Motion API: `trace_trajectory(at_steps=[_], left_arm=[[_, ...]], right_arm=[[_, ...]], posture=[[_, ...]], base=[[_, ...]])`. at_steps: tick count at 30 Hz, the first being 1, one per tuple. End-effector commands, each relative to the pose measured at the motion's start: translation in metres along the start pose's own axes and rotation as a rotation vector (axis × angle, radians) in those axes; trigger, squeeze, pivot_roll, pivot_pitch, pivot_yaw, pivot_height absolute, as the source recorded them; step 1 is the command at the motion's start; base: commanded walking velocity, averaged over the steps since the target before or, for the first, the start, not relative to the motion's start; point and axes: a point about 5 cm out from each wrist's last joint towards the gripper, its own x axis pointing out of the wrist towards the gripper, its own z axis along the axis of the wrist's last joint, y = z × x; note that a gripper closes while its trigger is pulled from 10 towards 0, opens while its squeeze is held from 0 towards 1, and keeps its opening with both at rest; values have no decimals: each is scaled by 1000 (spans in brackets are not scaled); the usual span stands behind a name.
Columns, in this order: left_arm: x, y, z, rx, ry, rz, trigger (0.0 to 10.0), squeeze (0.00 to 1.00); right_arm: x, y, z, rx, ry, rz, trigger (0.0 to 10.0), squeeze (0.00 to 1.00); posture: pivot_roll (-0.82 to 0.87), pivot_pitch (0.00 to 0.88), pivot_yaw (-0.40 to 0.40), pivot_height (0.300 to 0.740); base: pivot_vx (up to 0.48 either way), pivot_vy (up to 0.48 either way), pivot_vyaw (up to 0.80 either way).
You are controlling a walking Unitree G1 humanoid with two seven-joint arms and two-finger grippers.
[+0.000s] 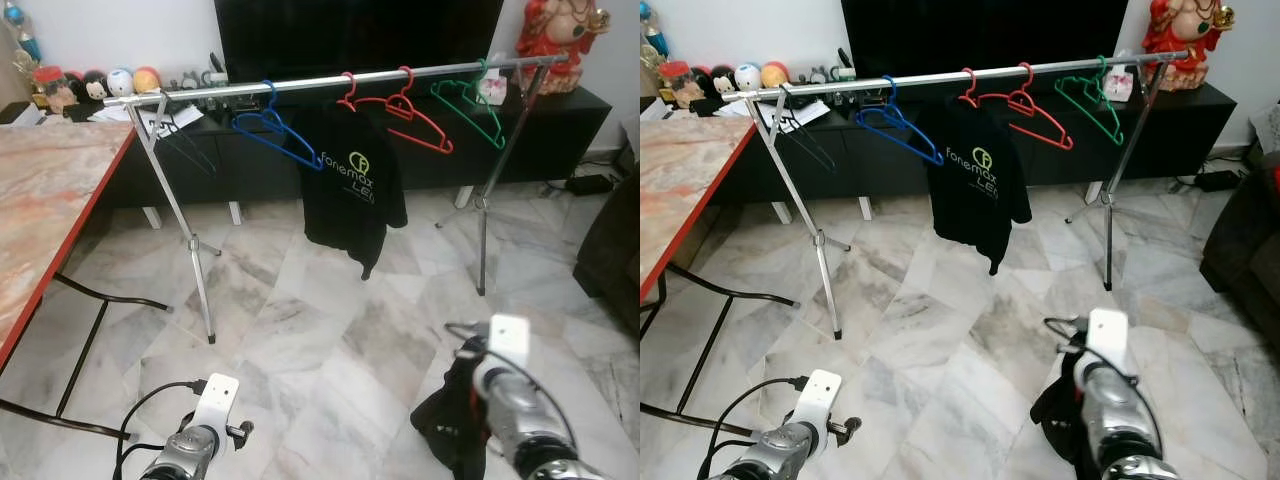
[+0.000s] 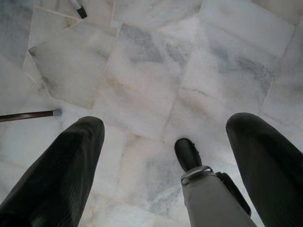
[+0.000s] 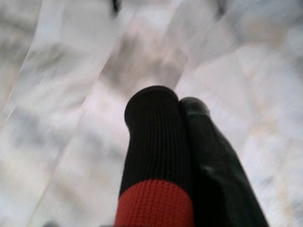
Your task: Hang hanger
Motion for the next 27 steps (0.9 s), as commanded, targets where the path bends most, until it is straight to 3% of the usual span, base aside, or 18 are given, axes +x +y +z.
trace_trajectory(at_steps=[1, 4, 8, 12, 20, 27], left_arm=[[0, 2, -3, 7, 23, 0, 10000, 0], [0, 2, -4, 5, 31, 1, 10000, 0], [0, 3, -4, 14, 36, 5, 10000, 0], [0, 4, -4, 14, 41, 11, 10000, 0], [0, 6, -4, 17, 46, 10, 10000, 0], [-1, 8, -4, 19, 52, 15, 10000, 0]], right_arm=[[0, -1, -4, -21, 30, 7, 10000, 0], [-2, 1, -25, -2, 132, 16, 10000, 0], [-4, 3, -34, -5, 182, 19, 10000, 0], [-9, 9, -57, -79, 293, 63, 10000, 0], [-7, 16, -48, -37, 271, 83, 10000, 0], [-6, 26, -44, -86, 268, 133, 10000, 0]], posture=[[-150, 0, -4, 740], [-151, 0, -14, 740], [-153, 0, -12, 740], [-159, 0, -11, 740], [-166, 0, -2, 740], [-155, 0, -1, 740]], base=[[0, 0, 0], [0, 0, 0], [0, 0, 0], [0, 0, 0], [0, 0, 0], [0, 0, 0]])
